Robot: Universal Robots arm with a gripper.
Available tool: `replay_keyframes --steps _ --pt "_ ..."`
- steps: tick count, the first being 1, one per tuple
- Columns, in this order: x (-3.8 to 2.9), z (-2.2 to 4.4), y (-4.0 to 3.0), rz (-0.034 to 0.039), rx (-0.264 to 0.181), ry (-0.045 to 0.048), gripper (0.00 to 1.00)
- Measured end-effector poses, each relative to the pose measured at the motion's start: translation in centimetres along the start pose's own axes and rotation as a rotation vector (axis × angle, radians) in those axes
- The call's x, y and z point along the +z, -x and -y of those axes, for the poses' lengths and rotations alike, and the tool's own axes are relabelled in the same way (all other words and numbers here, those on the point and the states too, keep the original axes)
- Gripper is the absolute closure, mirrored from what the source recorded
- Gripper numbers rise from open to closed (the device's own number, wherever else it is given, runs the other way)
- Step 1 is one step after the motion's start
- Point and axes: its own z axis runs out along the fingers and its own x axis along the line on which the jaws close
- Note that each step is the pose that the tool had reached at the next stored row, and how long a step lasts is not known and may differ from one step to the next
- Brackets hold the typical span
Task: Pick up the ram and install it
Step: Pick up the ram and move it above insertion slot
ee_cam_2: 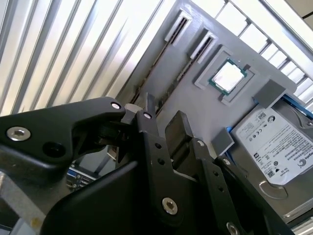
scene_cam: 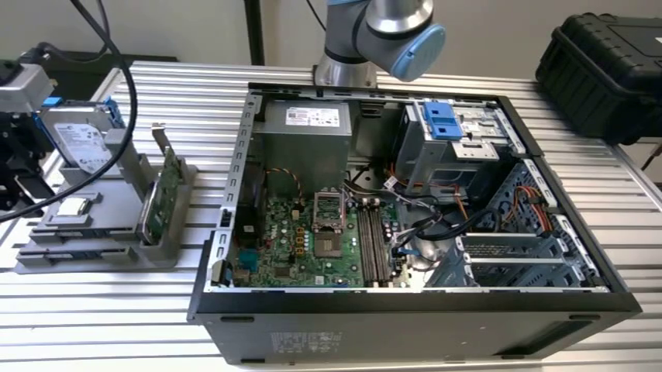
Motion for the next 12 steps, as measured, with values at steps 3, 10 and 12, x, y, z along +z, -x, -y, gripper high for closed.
replay_keyframes --steps 3,10,12 --pt "0.42 -0.02 0.0 -0.0002 0.0 -0.0032 0.0" --pt "1.16 -0.04 -0.02 -0.0022 -0.002 -0.0068 0.0" --pt "1.16 -0.04 -0.01 -0.002 -0.002 -0.0074 0.0"
